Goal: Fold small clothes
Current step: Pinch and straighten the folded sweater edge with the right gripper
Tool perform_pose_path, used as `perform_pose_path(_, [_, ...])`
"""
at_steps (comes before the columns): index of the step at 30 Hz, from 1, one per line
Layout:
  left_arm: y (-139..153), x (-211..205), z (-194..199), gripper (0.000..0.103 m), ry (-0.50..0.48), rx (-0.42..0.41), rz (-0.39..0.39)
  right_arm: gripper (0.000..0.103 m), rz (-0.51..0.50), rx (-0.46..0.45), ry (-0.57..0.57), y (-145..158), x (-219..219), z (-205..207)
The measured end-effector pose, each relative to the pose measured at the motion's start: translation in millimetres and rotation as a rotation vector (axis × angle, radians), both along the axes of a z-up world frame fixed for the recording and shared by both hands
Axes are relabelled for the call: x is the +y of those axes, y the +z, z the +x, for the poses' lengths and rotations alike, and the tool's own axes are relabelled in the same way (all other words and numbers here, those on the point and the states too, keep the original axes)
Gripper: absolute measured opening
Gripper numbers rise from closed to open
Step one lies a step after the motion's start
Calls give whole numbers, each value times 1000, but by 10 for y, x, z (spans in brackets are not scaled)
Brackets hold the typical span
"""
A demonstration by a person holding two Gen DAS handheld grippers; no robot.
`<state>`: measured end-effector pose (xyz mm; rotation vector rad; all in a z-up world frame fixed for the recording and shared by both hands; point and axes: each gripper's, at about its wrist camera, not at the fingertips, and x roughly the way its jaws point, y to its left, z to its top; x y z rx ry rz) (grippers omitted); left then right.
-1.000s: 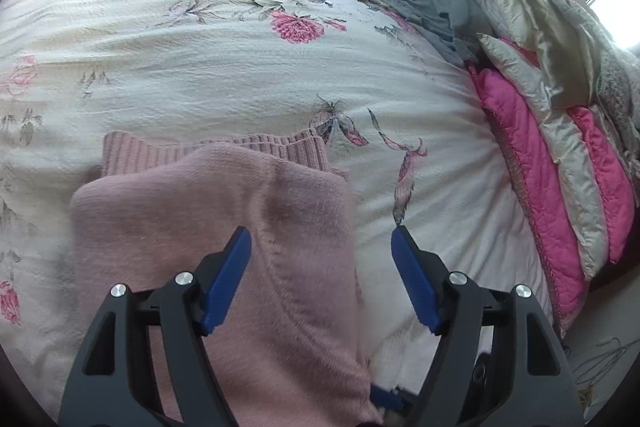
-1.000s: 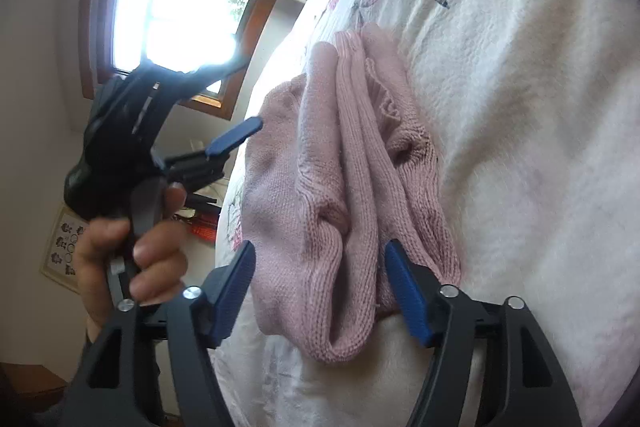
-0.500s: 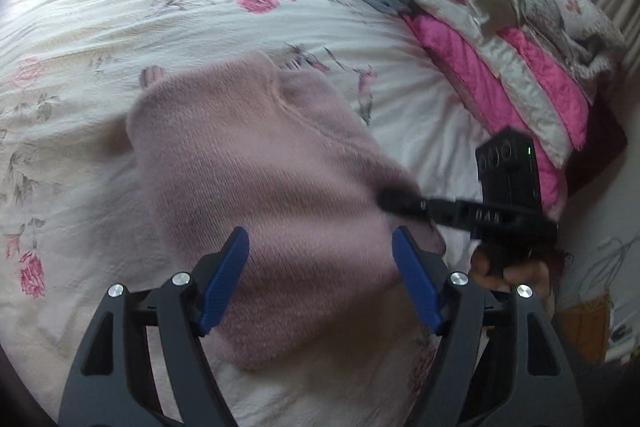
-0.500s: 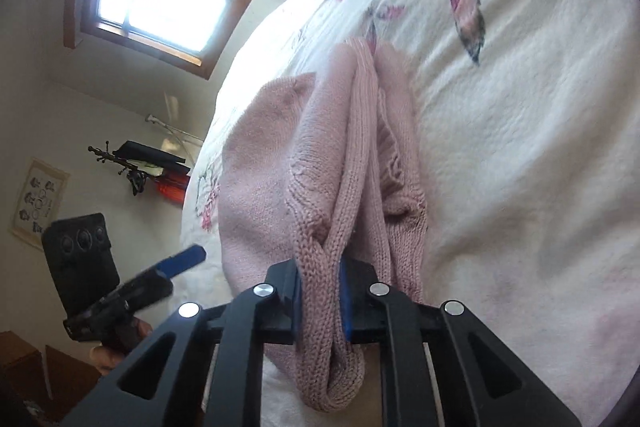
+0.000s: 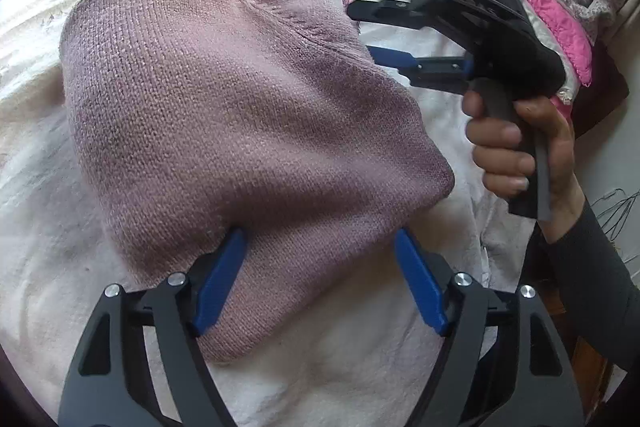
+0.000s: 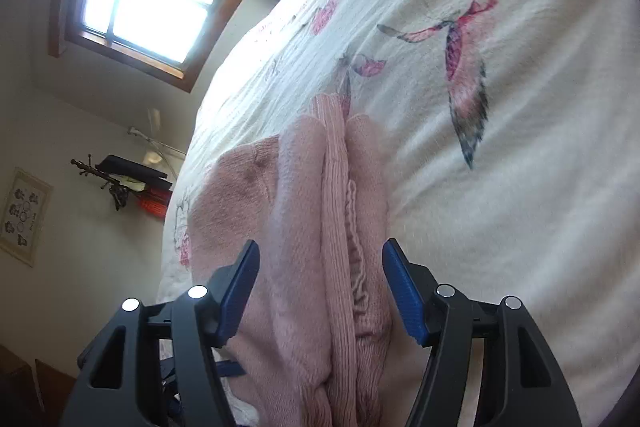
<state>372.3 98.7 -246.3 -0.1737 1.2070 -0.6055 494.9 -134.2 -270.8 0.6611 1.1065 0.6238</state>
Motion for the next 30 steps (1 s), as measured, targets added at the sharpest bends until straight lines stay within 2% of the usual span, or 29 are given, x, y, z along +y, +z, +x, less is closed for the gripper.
perform_pose_path(1, [66,27,7,64,-5,24,-59,57,-19,14,21,-24,76,84])
perform_pose_path(2, [178,66,17,61,-17,27,-124,45,-40,17,50,-45,146,137])
perform_pose_path(3, [345,125,37,62,-11,-14,-159,24,-78,-5,67,-13,192,166])
perform_pose_path(4, [497,205,90,64,9,-61,-183,21,-119,-40,53,40,215,165])
perform_pose_path(5, [610,310,189,70,41,-89,-211,19,-137,-71,28,95,197,144])
perform_pose_path(7, [677,532,512,73,123,-85,-257,18,-101,-65,6,89,161,155])
perform_pose_path(9, [568,673,848,73,159,-25,-290,22,-56,-55,14,77,153,163])
perform_pose_path(12, [328,787,1230,69,189,37,-258,22,-29,-116,-1,231,131,166])
perform_pose_path(15, [87,933,1447,68,230,103,-306,22,19,-138,25,338,198,288])
perform_pose_path(17, [-35,995,1543,64,258,129,-346,22,-3,-102,79,225,338,402])
perform_pose_path(18, [-86,1036,1568,61,273,138,-365,17,-47,-77,87,123,373,447])
perform_pose_path(19, [-116,1068,1567,61,282,140,-377,1,-102,-54,89,0,438,520])
perform_pose_path(20, [-121,1075,1555,60,280,137,-378,0,-135,-46,85,-90,427,565])
perform_pose_path(22, [-35,1040,1494,63,255,121,-362,0,-93,-28,63,-85,306,564])
perform_pose_path(23, [39,992,1438,69,238,102,-354,0,-90,-49,56,-6,245,515])
perform_pose_path(26, [259,948,1106,72,189,25,-362,16,-75,-86,73,218,92,295])
perform_pose_path(28, [304,927,839,72,156,-2,-354,56,-90,-74,79,237,15,100])
perform_pose_path(30, [260,888,661,72,131,3,-348,60,-57,-41,88,168,-53,-79])
